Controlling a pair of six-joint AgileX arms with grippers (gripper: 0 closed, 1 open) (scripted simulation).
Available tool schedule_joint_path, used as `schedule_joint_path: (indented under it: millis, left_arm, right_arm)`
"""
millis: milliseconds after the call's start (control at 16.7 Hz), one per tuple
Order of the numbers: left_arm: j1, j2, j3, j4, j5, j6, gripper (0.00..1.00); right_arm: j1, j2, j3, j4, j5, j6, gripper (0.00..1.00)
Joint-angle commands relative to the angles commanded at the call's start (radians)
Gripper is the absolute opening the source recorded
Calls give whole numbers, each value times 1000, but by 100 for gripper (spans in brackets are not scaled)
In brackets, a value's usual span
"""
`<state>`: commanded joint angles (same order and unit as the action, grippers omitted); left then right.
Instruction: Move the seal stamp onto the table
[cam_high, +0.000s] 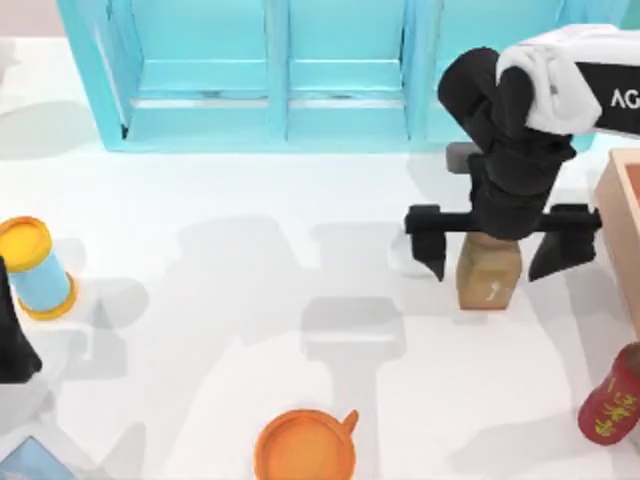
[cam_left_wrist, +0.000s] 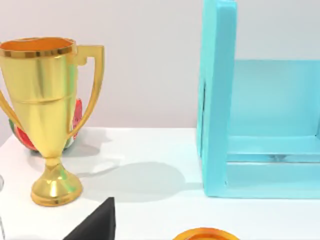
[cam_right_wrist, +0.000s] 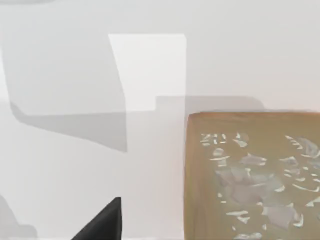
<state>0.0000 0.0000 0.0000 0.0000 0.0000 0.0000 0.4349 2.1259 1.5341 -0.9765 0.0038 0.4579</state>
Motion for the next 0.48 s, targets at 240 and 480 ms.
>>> schedule_joint_path:
  millis: [240,480]
  left_arm:
    - [0,0,0,0,0,0,100]
    - [0,0,0,0,0,0,100]
  right_arm:
    - [2,1,72,-72,0,0,100]
    - [3,-7,278,-295,0,-2,100]
